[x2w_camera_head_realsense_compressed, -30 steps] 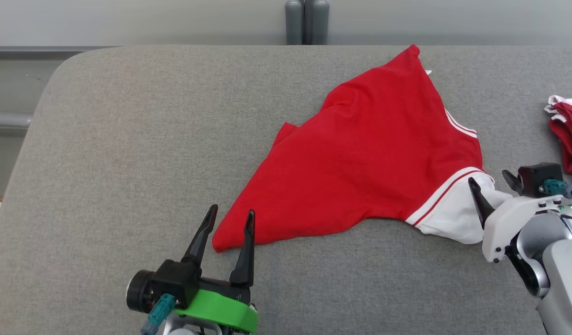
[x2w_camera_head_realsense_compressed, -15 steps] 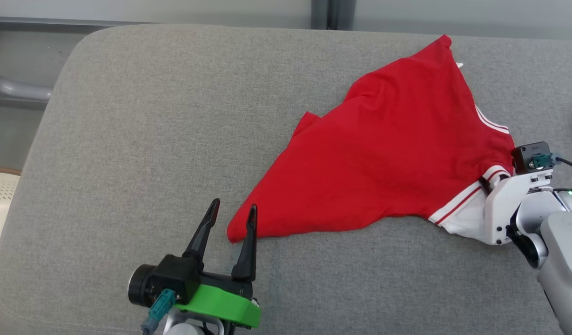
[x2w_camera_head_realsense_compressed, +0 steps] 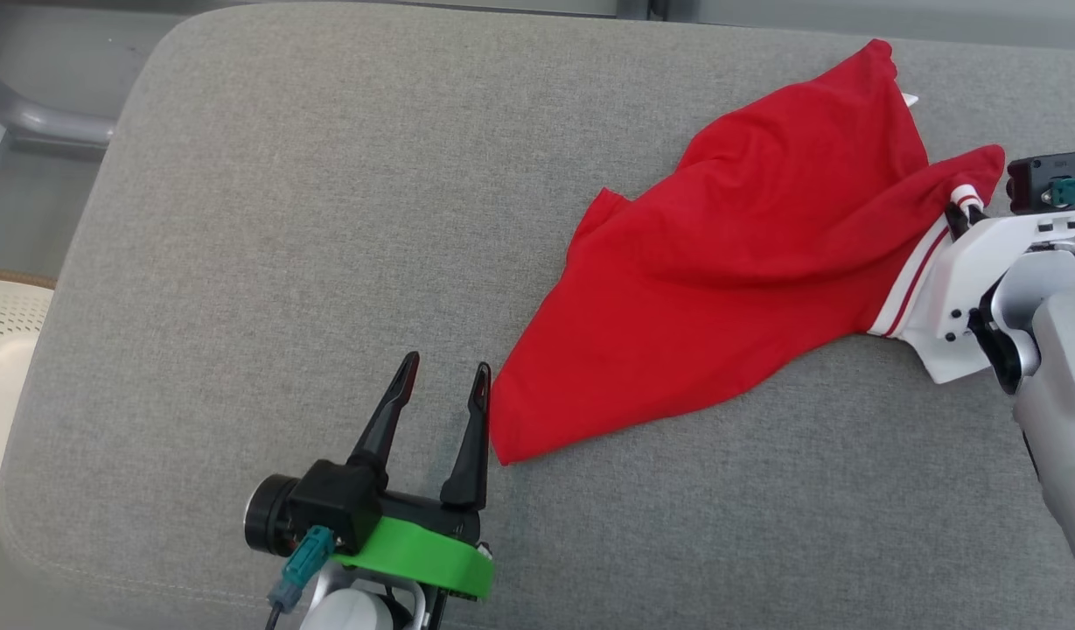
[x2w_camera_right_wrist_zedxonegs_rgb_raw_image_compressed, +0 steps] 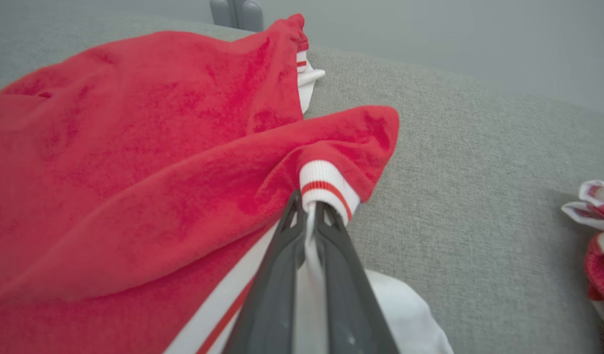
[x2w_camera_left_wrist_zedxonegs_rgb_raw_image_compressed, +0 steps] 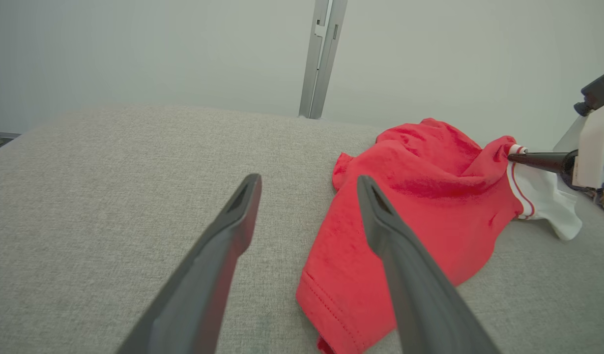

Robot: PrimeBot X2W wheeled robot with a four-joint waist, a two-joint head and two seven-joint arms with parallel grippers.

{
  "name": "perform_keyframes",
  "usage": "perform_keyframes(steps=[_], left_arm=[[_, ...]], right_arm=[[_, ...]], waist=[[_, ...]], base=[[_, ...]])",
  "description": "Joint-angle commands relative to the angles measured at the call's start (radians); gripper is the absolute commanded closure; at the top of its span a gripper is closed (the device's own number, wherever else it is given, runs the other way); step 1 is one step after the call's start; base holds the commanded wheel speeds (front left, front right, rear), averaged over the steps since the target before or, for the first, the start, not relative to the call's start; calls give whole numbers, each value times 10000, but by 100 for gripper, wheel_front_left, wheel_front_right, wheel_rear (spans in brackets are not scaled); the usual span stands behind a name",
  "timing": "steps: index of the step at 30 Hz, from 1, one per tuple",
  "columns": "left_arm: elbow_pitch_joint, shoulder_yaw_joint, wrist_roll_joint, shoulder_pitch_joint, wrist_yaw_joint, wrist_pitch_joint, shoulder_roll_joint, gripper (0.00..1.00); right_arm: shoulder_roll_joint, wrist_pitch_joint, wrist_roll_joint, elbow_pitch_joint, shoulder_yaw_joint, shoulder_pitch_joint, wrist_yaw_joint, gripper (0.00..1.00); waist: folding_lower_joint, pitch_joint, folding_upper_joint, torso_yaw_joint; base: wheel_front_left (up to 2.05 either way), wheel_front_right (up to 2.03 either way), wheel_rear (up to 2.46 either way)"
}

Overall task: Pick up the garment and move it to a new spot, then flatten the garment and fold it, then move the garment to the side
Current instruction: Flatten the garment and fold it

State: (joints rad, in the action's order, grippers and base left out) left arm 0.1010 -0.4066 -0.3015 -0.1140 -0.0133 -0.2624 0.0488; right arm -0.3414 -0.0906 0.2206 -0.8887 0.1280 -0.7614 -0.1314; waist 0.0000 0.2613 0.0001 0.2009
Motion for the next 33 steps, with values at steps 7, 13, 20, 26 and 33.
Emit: perform_keyframes(steps=[7,13,20,26,33], left_arm=[[88,48,-25,-206,-52,-32,35,0],[154,154,3,103,-78,-32,35,0],[488,113,9,345,141,-32,34,0],[1572,12,132,-70,374,-30,42,0],[3680,81,8,-1196,538,158,92,0]], right_arm=[[352,1186,-804,-1492,-724,-677,14,0],[449,2595,-642,-1632,-521,-273,14,0],[447,3423,-109,-336,-246,815,14,0],[687,3548,231,1805,-277,2393,14,0],[1148,3470,173,4160,-629,4079,14,0]], waist=[[0,11,-1,157],[0,-437,-1,-240],[0,-1026,-1,-925],[0,-1298,-1,-1501],[0,-1172,-1,-2093]], base=[[0,0,0],[0,0,0],[0,0,0],[0,0,0],[0,0,0]])
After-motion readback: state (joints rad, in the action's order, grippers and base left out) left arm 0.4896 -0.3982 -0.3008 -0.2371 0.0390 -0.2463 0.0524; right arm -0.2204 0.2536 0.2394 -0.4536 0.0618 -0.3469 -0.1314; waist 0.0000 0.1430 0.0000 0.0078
